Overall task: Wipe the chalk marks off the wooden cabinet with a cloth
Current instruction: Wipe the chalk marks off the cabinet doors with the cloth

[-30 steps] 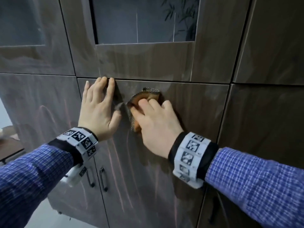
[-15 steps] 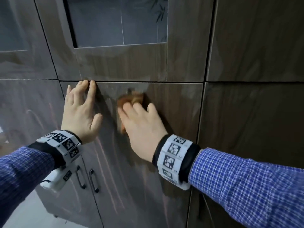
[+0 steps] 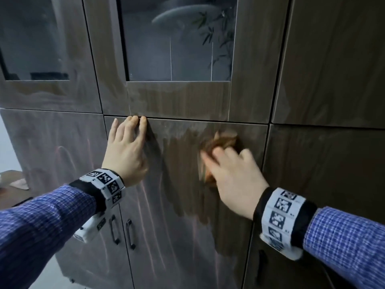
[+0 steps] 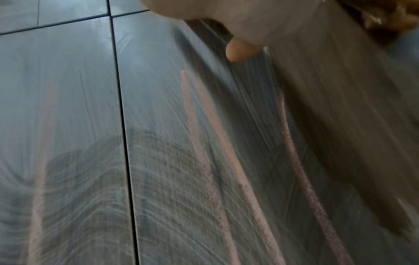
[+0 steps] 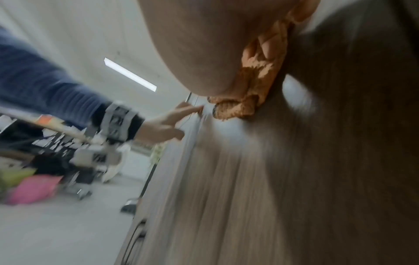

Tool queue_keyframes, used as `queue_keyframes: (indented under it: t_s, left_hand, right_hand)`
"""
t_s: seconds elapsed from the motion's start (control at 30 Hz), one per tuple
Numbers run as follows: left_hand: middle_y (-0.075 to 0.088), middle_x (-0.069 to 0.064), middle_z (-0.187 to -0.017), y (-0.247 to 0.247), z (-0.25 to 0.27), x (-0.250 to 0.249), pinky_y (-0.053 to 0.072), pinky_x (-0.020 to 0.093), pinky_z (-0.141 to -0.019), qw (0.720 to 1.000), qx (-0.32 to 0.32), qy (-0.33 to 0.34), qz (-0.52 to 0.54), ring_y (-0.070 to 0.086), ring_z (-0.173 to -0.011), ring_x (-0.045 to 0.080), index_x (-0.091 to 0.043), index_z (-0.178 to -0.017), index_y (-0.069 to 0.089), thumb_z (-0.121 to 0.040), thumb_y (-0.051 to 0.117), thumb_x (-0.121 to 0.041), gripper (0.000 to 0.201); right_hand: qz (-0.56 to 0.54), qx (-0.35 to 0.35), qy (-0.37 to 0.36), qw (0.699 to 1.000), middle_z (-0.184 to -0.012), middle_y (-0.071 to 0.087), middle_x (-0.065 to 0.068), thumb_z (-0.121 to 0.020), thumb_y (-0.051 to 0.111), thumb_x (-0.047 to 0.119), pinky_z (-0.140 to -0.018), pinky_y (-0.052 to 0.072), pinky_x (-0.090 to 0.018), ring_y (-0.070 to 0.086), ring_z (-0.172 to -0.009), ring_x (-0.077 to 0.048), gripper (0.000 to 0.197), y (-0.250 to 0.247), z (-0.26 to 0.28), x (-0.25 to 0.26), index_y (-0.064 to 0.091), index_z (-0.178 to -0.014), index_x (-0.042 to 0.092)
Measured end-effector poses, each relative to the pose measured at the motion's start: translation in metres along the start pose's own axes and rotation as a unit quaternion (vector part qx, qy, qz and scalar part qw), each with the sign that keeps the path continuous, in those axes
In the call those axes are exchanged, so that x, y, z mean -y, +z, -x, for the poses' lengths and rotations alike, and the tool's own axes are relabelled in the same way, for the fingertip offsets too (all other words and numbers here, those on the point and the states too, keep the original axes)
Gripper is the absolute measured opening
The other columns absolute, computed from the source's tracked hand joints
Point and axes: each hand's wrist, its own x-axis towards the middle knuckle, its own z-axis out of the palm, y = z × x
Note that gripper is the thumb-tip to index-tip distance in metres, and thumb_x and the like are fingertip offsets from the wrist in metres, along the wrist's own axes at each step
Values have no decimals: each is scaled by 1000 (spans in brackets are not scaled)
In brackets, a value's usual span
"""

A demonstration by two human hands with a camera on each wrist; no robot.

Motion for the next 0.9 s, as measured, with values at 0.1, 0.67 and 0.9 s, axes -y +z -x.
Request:
queue_keyframes:
  t_s: [0.1,0.67,0.9]
  left_hand:
    - [41,27,-146,-3,0,4,15,60,-122,1000,-4,12,-6,35,-140,45,3,-152,34,-55,73,-16,106]
    - [44,24,-143,-4,-1,19,17,60,-122,999,-1,32,-10,38,-137,42,-1,-153,35,-52,62,-15,105]
    - [46,27,-139,-6,-7,26,21,59,-121,995,4,82,-63,34,-133,38,6,-150,38,-45,72,-9,111]
  right_hand:
    - [28,18,-73,997,-114,54,-6,-76,62,24,-73,35,-41,51,-92,-29,60,4,18,-18,55,-135,15]
    - [39,-69,-22,997,-121,52,-13,-84,47,22,-81,38,-46,49,-104,-35,54,-14,-12,-29,54,-137,12]
    - [-29,-40,-36,998,-149,32,-23,-75,55,26,-121,7,-50,17,-145,-42,71,1,-32,2,47,-140,0]
